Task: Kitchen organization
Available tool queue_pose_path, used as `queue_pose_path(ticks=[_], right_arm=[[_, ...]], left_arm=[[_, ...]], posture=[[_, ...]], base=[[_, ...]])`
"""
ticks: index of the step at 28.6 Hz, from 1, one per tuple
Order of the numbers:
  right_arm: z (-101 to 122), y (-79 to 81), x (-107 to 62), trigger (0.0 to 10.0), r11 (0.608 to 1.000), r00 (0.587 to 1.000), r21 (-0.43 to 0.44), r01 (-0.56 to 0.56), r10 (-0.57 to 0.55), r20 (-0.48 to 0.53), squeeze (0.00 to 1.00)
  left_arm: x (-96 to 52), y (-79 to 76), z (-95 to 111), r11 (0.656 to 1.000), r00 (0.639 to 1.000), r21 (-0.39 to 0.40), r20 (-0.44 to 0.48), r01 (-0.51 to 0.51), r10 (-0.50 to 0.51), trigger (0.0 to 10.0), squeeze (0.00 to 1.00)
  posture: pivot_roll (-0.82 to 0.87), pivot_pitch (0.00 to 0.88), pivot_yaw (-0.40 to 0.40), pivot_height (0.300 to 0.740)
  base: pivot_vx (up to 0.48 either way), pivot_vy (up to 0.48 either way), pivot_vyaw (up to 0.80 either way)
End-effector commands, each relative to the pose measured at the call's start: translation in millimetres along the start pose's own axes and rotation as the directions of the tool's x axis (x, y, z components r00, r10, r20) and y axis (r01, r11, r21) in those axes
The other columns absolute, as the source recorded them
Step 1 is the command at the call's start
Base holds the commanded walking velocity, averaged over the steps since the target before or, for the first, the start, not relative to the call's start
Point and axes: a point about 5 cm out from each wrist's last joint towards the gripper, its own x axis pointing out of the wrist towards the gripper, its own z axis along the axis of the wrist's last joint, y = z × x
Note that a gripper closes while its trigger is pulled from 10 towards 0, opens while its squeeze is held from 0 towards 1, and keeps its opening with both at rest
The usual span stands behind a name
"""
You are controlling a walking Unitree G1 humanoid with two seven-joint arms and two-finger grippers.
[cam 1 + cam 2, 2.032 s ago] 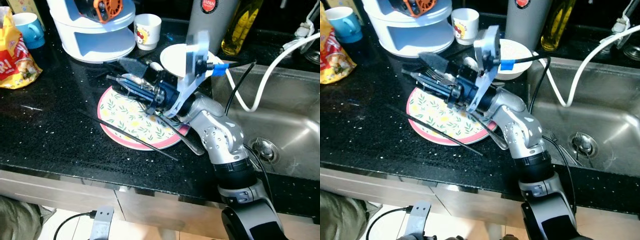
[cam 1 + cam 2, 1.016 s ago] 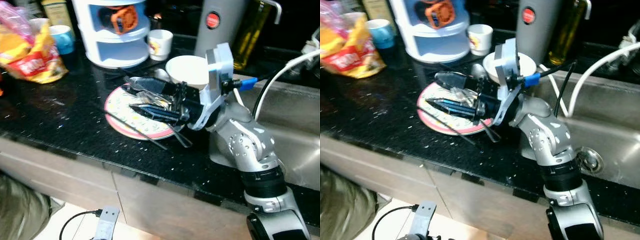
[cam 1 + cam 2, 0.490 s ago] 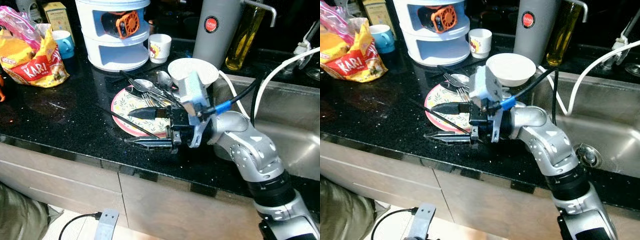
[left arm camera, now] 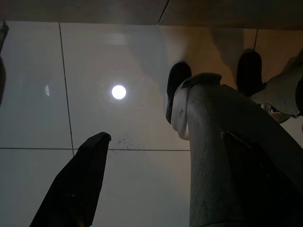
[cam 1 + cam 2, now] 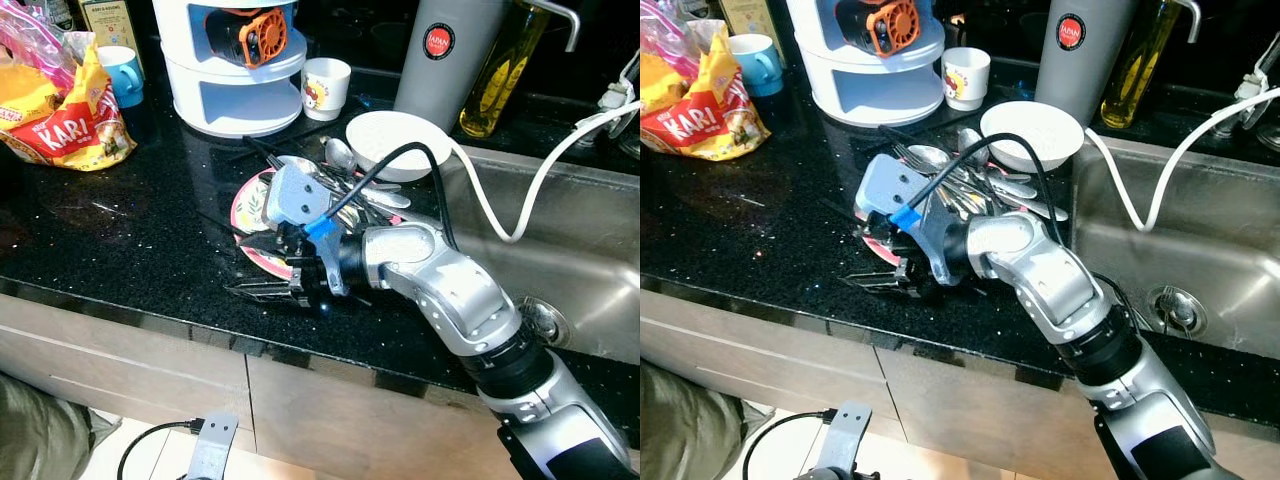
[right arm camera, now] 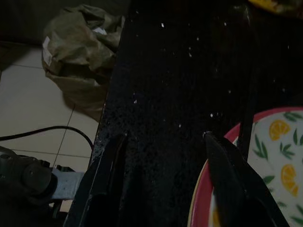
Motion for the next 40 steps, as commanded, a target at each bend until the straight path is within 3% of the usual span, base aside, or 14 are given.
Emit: queue_pose_path(ticks=[1, 9, 13, 20, 33, 34, 40], right_arm=[[0, 1.3, -2.0, 10.0, 0.999, 1.000, 0.020, 0.024, -0.024, -0.019, 0.00], [22, -1.2, -8.7, 10.0, 0.992, 0.993, 0.124, 0.026, -0.040, 0.110, 0.00], [21, -6.2, -12.3, 10.0, 0.987, 0.991, 0.149, 0.063, -0.080, 0.109, 0.00], [4, -10.0, -14.0, 10.0, 0.975, 0.990, 0.175, 0.139, -0.135, -0.032, 0.00], [-14, -12.4, -17.9, 10.0, 0.953, 0.970, 0.219, 0.211, -0.176, -0.169, 0.00], [-15, -12.7, -18.3, 0.4, 0.951, 0.969, 0.225, 0.213, -0.176, -0.173, 0.00], [-17, -13.8, -19.5, 0.0, 0.946, 0.965, 0.235, 0.225, -0.183, -0.188, 0.00]], left_arm=[[0.5, -4.7, -22, 1.000, 0.996, 0.002, -0.089, 0.012, -0.012, 10.0, 0.00], [0.5, -5.6, -22, 1.000, 0.996, 0.002, -0.090, 0.018, -0.018, 10.0, 0.00], [0.5, -5.9, -22, 1.000, 0.996, 0.003, -0.092, 0.020, -0.020, 10.0, 0.00], [0.5, -6.0, -22, 1.000, 0.995, 0.006, -0.093, 0.021, -0.020, 10.0, 0.00], [0.5, -6.3, -22, 1.000, 0.995, 0.007, -0.094, 0.024, -0.023, 10.0, 0.00], [0.6, -6.6, -22, 1.000, 0.995, 0.006, -0.093, 0.024, -0.024, 10.0, 0.00], [0.7, -7.4, -22, 1.000, 0.995, 0.002, -0.093, 0.026, -0.026, 10.0, 0.00]], posture=[[0.04, 0.055, -0.050, 0.740], [0.03, 0.065, -0.054, 0.740], [0.03, 0.069, -0.054, 0.740], [0.03, 0.074, -0.051, 0.740], [0.02, 0.080, -0.051, 0.740], [0.02, 0.081, -0.054, 0.740], [0.02, 0.081, -0.055, 0.740]], base=[[0.000, 0.000, 0.00], [0.000, 0.000, 0.00], [0.000, 0.000, 0.00], [0.000, 0.000, 0.00], [0.000, 0.000, 0.00], [0.000, 0.000, 0.00], [0.000, 0.000, 0.00]])
